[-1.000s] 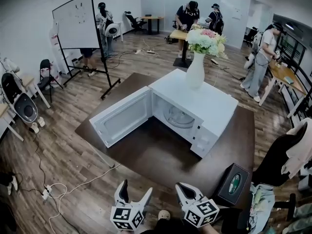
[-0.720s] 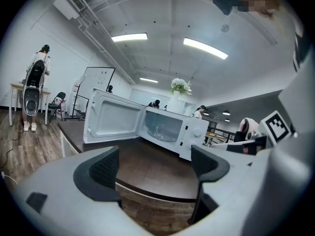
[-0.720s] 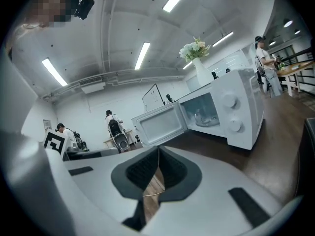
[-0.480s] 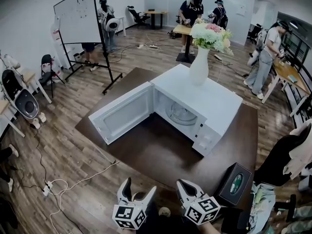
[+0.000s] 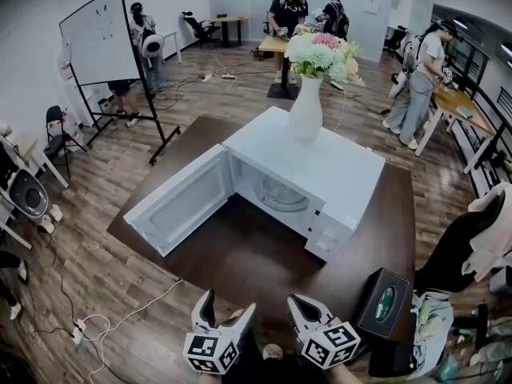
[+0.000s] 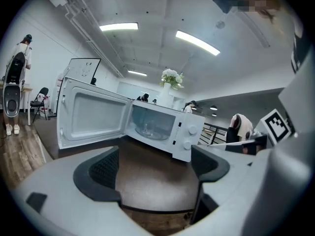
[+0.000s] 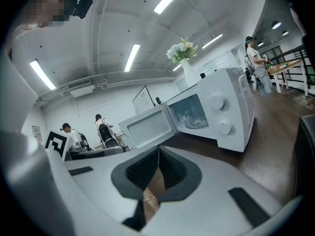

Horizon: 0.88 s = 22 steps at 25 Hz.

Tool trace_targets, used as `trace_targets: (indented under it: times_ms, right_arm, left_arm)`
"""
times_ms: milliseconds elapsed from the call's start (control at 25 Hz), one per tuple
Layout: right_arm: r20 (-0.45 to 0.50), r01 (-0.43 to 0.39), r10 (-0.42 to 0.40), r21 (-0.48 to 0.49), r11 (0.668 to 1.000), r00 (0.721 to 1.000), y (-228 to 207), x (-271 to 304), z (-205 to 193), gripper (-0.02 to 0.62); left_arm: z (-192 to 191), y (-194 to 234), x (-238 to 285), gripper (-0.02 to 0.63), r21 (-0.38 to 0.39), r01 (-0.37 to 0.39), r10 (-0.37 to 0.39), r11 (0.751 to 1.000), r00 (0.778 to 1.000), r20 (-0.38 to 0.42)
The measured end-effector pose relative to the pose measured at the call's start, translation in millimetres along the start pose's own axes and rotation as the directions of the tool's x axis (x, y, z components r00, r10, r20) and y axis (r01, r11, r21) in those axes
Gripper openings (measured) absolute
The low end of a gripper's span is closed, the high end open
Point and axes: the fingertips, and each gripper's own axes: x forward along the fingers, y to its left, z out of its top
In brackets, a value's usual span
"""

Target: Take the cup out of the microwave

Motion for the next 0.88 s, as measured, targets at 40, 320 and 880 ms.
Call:
trace_targets:
  times_ms: [40,320,880]
  right_arm:
    - [0.002,0.008,-0.008,0.004,1.000,1.000,-3,4,2,-0.005]
    - [0.012,0.083,-0.084,0.031,0.996,0.996,-23,41,23,-0.005]
    - [0.067,0.278,-0.281,0.048,0.959,0.957,-55,98,63,-0.005]
  left_arm:
    - [3,2,7,0.436,0.004,0.011,-0.011,1.000,1.000,-0.004]
    - [24,23,58,0.436,0.020,0.089,-0.088,0.996,0.995,-0.042]
    - [67,58,160,0.437,0.084,0.288,-0.280,0.954,0.955,-0.100]
